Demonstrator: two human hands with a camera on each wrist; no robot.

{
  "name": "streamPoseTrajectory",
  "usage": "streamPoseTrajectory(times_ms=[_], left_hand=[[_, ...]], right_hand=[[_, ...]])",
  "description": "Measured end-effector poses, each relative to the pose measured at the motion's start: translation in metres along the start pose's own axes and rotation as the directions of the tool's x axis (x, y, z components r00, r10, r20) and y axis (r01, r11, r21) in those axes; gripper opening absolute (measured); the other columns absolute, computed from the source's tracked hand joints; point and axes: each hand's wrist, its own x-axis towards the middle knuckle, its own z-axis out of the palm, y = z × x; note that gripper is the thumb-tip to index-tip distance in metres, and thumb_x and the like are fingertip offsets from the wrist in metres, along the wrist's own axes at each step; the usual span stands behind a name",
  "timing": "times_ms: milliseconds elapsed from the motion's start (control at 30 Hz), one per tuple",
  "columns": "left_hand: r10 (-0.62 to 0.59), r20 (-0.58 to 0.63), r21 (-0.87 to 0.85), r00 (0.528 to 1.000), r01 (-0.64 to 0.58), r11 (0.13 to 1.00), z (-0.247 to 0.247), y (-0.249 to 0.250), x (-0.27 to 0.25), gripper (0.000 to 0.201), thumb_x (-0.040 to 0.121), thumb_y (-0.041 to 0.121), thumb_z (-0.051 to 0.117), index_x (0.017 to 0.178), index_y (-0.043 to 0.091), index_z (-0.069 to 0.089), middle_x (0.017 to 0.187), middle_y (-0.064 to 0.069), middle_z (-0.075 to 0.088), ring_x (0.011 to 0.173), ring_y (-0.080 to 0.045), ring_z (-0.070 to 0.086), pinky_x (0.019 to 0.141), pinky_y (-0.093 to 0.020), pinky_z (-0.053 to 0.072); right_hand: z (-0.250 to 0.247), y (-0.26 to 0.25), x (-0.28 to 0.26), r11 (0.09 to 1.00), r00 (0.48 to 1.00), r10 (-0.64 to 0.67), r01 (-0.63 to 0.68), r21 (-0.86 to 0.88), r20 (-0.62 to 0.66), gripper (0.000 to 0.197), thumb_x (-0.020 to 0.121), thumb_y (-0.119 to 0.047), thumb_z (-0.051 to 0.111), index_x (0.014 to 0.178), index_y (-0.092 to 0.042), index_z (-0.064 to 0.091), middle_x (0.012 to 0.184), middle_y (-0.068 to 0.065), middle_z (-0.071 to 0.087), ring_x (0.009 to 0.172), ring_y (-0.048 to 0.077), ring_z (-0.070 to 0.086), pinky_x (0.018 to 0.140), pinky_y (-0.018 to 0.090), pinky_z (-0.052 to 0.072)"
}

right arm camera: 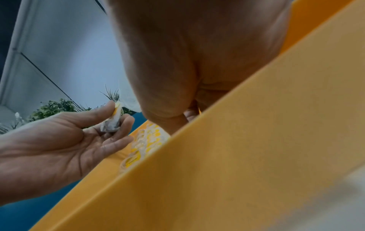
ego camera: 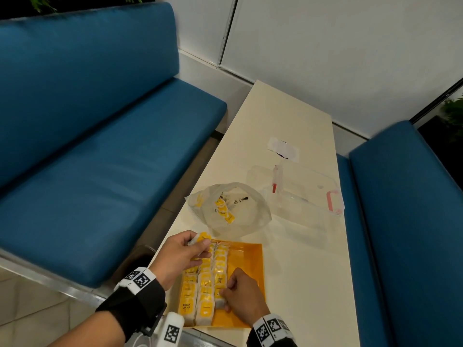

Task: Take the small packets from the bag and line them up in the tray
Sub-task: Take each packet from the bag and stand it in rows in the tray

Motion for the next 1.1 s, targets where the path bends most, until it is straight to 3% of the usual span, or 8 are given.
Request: streamPoseTrajectory(times_ms=[133,367,600,700,767,867,933,1100], left_hand=[[-0.008,-0.006,-0.008,1.000,0.008,1.000,0.000,-0.001,0.001,0.022,0.091,0.026,0.074,0.098,0.005,0.070,0.093,-0.011,0.079,0.093,-0.023,0.077,0.089,-0.043,0.061],[-0.017,0.009,0.004,1.000,0.017,1.000,0.000,-0.001,0.002,0.023,0.092,0.024,0.074,0.100,0.003,0.069,0.095,-0.011,0.079,0.093,-0.022,0.078,0.088,-0.042,0.061],[-0.018,0.028,0.007,0.999,0.018,1.000,0.000,0.000,0.003,0.020,0.092,0.023,0.074,0.099,0.005,0.069,0.095,-0.011,0.079,0.093,-0.022,0.077,0.088,-0.043,0.060],[-0.010,0.040,0.021,0.999,0.009,1.000,-0.001,0.003,0.001,0.019,0.091,0.022,0.076,0.097,0.005,0.071,0.094,-0.013,0.079,0.092,-0.025,0.077,0.086,-0.042,0.061],[0.028,0.070,0.070,0.997,-0.033,0.997,-0.001,0.004,-0.001,0.016,0.088,0.021,0.078,0.095,0.007,0.073,0.092,-0.013,0.078,0.089,-0.026,0.077,0.081,-0.039,0.062],[0.101,0.133,0.181,0.986,-0.124,0.976,0.005,0.005,-0.005,0.011,0.085,0.017,0.081,0.090,0.011,0.074,0.085,-0.010,0.077,0.083,-0.024,0.077,0.074,-0.035,0.061],[0.129,0.161,0.207,0.978,-0.161,0.965,0.009,0.006,-0.006,0.009,0.083,0.014,0.083,0.087,0.013,0.074,0.083,-0.009,0.077,0.079,-0.021,0.075,0.072,-0.033,0.060],[0.179,0.221,0.223,0.959,-0.229,0.948,0.009,0.008,-0.009,0.016,0.081,0.015,0.085,0.078,0.029,0.078,0.080,-0.005,0.077,0.075,-0.014,0.069,0.070,-0.030,0.057]], right_hand=[[-0.003,0.002,-0.001,0.988,0.996,-0.087,0.085,-0.125,-0.005,0.022,0.077,-0.029,0.071,0.074,-0.027,0.049,0.088,-0.006,0.062,0.085,0.014,0.060,0.075,0.028,0.050],[0.008,0.005,0.000,0.977,0.993,-0.119,0.122,-0.177,0.027,0.026,0.076,-0.032,0.078,0.072,-0.033,0.052,0.095,-0.009,0.053,0.082,0.007,0.053,0.071,0.017,0.043],[0.010,0.003,-0.001,0.978,0.992,-0.127,0.127,-0.167,0.012,0.027,0.079,-0.032,0.075,0.070,-0.035,0.050,0.085,-0.015,0.046,0.074,0.004,0.048,0.076,0.025,0.045],[0.001,-0.004,-0.005,0.970,0.989,-0.146,0.144,-0.196,0.005,0.012,0.083,-0.031,0.071,0.082,-0.034,0.059,0.096,-0.009,0.054,0.086,0.009,0.056,0.079,0.026,0.046],[-0.013,-0.015,-0.008,0.974,0.972,-0.207,0.193,-0.120,-0.109,0.006,0.086,-0.028,0.069,0.087,-0.032,0.064,0.096,-0.007,0.062,0.086,0.004,0.060,0.078,0.021,0.048],[-0.041,-0.042,-0.012,0.920,0.935,-0.244,0.307,0.245,-0.258,0.008,0.084,-0.020,0.075,0.086,-0.026,0.069,0.078,-0.003,0.069,0.066,0.003,0.062,0.063,0.016,0.047],[-0.054,-0.058,-0.011,0.861,0.943,-0.253,0.322,0.394,-0.218,0.007,0.085,-0.015,0.075,0.090,-0.019,0.071,0.076,0.001,0.070,0.062,0.011,0.064,0.054,0.021,0.045],[-0.055,-0.070,-0.007,0.856,0.951,-0.280,0.310,0.414,-0.134,0.003,0.086,-0.006,0.072,0.086,-0.003,0.071,0.065,0.001,0.067,0.056,0.011,0.062,0.050,0.020,0.044]])
